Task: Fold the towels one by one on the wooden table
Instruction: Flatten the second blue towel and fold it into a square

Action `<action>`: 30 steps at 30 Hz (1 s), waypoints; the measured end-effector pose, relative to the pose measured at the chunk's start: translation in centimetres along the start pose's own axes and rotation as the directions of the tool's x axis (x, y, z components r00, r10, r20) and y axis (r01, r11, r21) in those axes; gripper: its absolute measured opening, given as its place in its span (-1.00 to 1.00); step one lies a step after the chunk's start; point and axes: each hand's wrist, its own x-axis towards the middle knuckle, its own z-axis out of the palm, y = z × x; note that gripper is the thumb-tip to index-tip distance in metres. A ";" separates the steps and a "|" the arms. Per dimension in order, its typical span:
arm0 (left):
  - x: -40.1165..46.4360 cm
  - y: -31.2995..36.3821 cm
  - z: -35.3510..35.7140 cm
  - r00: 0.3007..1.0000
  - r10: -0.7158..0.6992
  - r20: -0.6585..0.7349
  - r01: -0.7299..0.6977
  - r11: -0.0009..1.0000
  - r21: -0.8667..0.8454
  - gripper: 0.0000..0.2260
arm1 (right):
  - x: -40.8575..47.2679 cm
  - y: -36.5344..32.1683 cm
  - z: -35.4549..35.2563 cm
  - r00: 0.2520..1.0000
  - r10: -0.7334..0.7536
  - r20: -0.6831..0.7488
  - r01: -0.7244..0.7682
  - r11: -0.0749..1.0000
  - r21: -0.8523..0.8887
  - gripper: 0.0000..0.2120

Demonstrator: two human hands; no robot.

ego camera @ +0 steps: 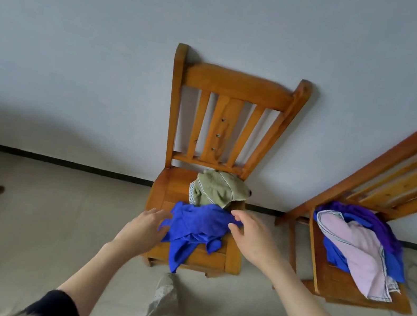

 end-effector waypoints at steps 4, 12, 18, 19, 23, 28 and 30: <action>5.4 -1.7 3.2 0.991 -0.081 0.102 0.079 0.997 0.023 -0.67 | 4.5 3.1 3.6 0.994 0.072 0.084 -0.076 0.996 0.045 -0.64; 12.4 -4.7 11.2 0.925 -0.204 0.320 0.188 0.979 0.081 -0.59 | 11.6 7.6 10.6 0.972 0.068 0.225 -0.089 0.992 0.085 -0.66; 17.8 -8.6 16.5 0.923 -0.295 0.249 0.289 0.955 0.059 -0.44 | 16.6 10.1 17.7 0.949 0.005 0.316 -0.039 0.994 0.102 -0.66; 18.6 -8.9 17.1 0.932 -0.289 0.221 0.280 0.957 0.070 -0.42 | 17.0 10.5 18.6 0.947 0.001 0.321 -0.031 0.996 0.090 -0.66; 21.3 -9.2 18.9 0.972 -0.207 0.109 0.195 0.975 0.110 -0.49 | 17.5 11.7 20.9 0.957 -0.020 0.291 0.001 0.998 0.064 -0.67; 22.3 -9.6 18.6 0.997 -0.075 -0.030 0.079 0.986 0.150 -0.72 | 17.6 12.4 21.4 0.958 -0.044 0.284 0.030 0.998 0.053 -0.65; 22.1 -10.0 18.4 0.995 -0.089 0.050 0.077 0.976 0.202 -0.59 | 17.7 12.5 21.3 0.955 -0.040 0.293 0.029 0.999 0.043 -0.64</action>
